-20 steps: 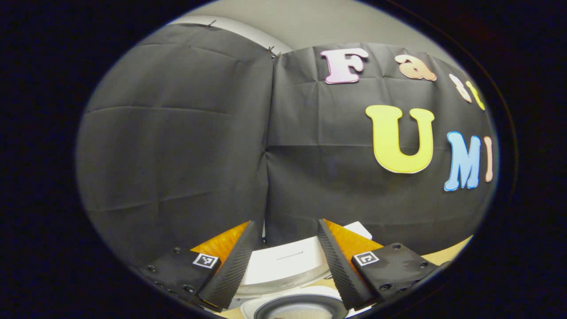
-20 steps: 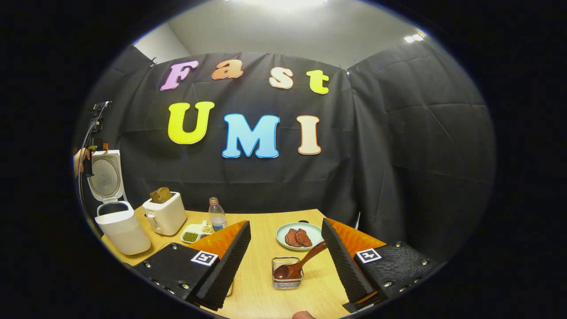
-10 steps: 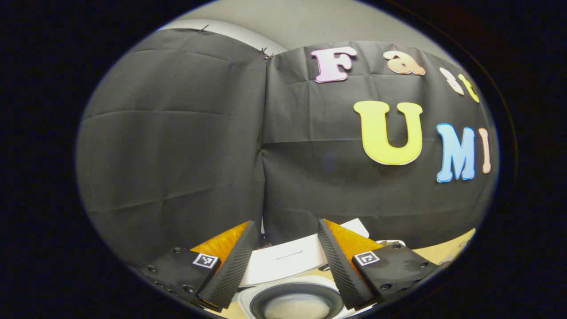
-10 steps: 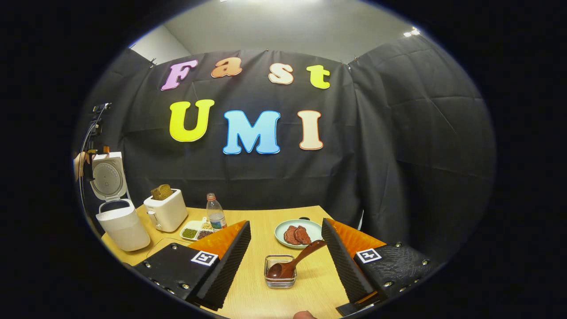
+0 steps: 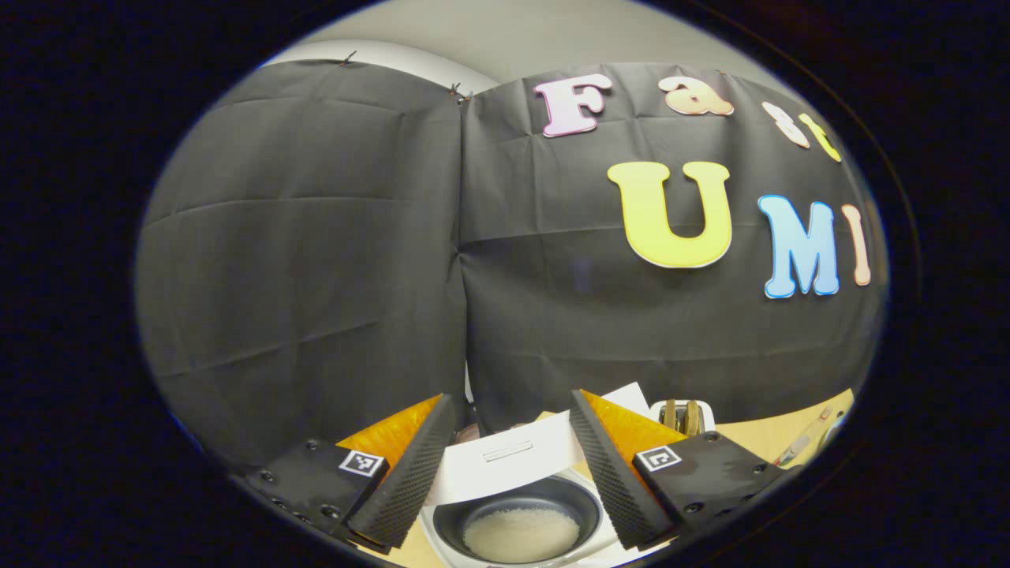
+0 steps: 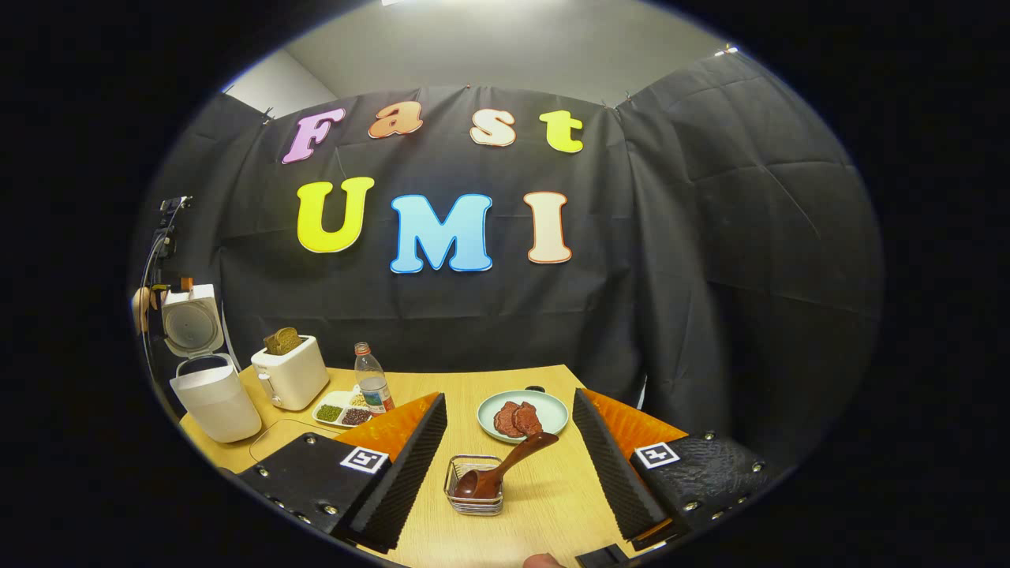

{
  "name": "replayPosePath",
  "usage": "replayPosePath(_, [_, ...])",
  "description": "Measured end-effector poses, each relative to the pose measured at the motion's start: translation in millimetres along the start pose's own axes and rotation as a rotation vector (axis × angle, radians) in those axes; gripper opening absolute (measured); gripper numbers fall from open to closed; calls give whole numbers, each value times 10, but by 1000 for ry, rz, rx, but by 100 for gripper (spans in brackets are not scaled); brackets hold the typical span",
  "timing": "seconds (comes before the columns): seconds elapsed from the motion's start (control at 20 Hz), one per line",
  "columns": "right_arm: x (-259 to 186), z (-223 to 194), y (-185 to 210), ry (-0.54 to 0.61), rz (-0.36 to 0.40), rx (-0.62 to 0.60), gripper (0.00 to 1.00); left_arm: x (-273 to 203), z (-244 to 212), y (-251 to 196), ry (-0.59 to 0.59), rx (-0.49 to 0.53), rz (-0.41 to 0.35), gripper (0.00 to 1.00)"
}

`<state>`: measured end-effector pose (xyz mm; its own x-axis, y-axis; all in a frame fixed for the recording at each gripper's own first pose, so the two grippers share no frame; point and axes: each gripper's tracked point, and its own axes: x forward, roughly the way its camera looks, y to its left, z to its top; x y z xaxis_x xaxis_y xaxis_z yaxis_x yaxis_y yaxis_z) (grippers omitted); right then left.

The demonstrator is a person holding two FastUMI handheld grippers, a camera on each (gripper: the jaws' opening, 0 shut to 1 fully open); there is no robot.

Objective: Close the left gripper, press the button to open the rice cooker; take a wooden spoon from the chopstick holder with the right hand, scoop a spoonful of rice and pour it into the rice cooker, then put the wooden spoon back into the chopstick holder.

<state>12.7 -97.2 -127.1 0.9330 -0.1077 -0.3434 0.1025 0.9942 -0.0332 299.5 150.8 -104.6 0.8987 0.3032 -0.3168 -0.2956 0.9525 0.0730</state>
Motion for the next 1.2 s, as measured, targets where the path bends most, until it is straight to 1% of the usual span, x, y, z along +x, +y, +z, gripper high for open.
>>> replayPosePath(0.1, [34,-10,-27,1,11,0,98,-71,-86,-56,16,-23,-6,96])
replayPosePath(0.15, [40,-6,-33,1,18,-1,98,-99,-146,-83,24,-30,-8,100])
replayPosePath(0.35, [77,3,-80,-4,40,-37,98,-270,-405,-204,57,-32,-15,100])
replayPosePath(0.55, [75,9,-106,-5,60,-37,98,-397,-662,-303,99,-60,-28,100])
replayPosePath(0.85, [44,-27,-229,-6,58,-63,98,-535,-1099,-445,169,-93,-47,100])
replayPosePath(1.0, [21,-65,-278,1,55,-58,98,-591,-1326,-520,200,-85,-50,100])
replayPosePath(1.05, [16,-72,-298,3,54,-59,98,-598,-1383,-524,207,-80,-48,96])
replayPosePath(1.15, [2,-77,-340,2,48,-59,98,-654,-1480,-526,224,-80,-44,96])
replayPosePath(1.2, [-2,-75,-347,2,47,-56,98,-649,-1495,-534,234,-81,-43,100])
